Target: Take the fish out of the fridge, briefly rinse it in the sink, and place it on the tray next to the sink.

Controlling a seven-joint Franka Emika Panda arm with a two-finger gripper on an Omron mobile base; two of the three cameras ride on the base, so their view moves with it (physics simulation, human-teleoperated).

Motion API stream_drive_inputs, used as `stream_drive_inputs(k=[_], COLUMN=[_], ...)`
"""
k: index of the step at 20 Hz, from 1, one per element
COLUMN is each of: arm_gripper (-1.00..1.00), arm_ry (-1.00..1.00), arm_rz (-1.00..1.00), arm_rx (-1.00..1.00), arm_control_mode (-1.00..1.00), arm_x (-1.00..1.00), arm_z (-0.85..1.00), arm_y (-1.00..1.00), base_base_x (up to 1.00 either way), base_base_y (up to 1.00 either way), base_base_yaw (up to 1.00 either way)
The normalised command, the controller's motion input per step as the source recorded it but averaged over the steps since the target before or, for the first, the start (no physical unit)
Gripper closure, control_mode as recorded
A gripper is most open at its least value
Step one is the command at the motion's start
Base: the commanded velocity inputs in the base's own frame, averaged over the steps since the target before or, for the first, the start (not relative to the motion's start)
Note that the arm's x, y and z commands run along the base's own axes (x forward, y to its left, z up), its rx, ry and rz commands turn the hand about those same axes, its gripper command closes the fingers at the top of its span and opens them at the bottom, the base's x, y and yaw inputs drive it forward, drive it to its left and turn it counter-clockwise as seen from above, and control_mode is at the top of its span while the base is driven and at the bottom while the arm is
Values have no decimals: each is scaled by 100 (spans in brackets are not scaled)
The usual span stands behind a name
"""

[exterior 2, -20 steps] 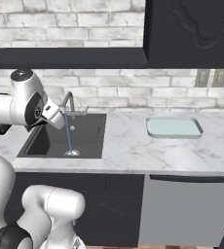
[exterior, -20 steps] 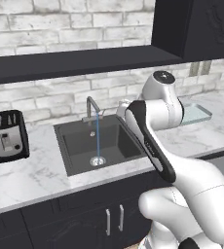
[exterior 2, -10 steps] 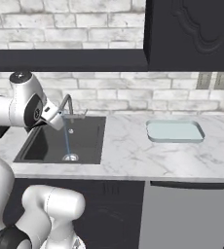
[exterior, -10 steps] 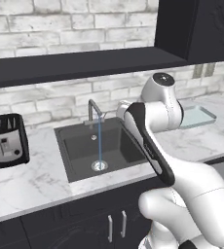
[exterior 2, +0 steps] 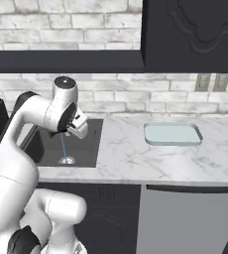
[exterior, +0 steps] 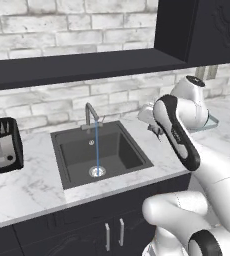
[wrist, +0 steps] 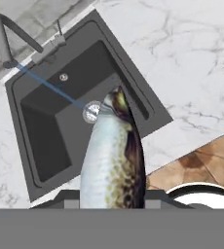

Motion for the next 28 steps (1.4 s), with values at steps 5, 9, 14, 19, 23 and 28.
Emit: stream_drive_inputs(k=[5, 9, 14, 19, 23, 28], arm_gripper=[100, 100, 100, 100, 100, 100], arm_ry=[14, 5, 0, 0, 0, 0], arm_rz=[27, 24, 5, 0, 0, 0], arm_rx=[34, 32, 10, 0, 0, 7], arm_control_mode=[-100, -100, -100, -100, -100, -100], arm_x=[42, 38, 33, 53, 45, 67], arm_z=[-43, -44, -31, -37, -27, -24], arm_y=[-13, 16, 61, 73, 47, 15], base_base_x=[0, 0, 0, 0, 0, 0], base_base_y=[0, 0, 0, 0, 0, 0], base_base_yaw=[0, 0, 0, 0, 0, 0])
